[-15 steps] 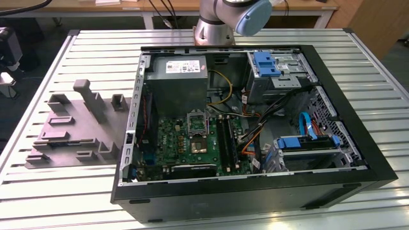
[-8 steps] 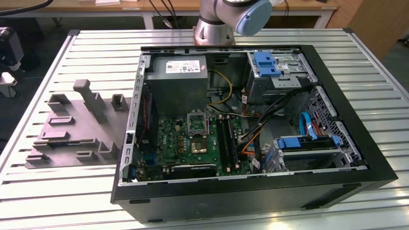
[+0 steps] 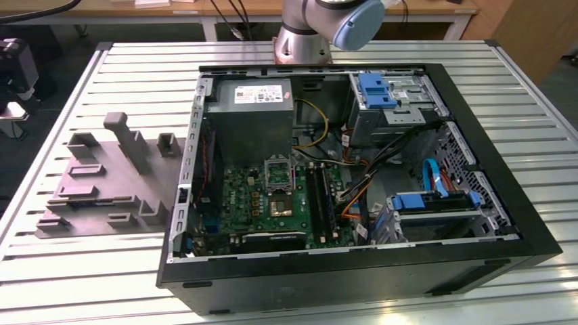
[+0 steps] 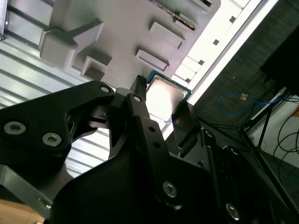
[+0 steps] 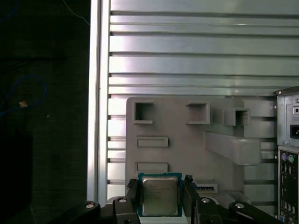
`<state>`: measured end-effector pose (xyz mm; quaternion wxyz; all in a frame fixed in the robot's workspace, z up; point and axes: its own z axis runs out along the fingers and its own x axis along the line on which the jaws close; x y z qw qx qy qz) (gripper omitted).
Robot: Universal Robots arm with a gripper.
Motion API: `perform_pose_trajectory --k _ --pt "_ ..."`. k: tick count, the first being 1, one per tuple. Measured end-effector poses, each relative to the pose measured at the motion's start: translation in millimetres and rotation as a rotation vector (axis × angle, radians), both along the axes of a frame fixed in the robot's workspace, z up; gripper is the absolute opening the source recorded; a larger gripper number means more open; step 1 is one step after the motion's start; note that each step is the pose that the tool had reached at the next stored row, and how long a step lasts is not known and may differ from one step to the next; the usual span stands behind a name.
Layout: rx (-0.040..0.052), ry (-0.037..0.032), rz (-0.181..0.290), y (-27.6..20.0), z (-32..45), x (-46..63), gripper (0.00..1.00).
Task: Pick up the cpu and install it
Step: 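Pick up the cpu and move it towards the insertion slot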
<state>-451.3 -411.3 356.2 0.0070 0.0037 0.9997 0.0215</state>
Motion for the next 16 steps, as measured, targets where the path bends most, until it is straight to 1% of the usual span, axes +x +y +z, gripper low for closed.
perform_pose_trajectory --k 3,13,16 --pt "-0.0003 0.0005 0.0 0.0 1.5 0.2 0.47" --pt "-0.0001 0.0016 0.0 0.0 24.0 0.5 0.47" --pt "0.0001 0.0026 0.0 0.0 26.4 1.0 0.47"
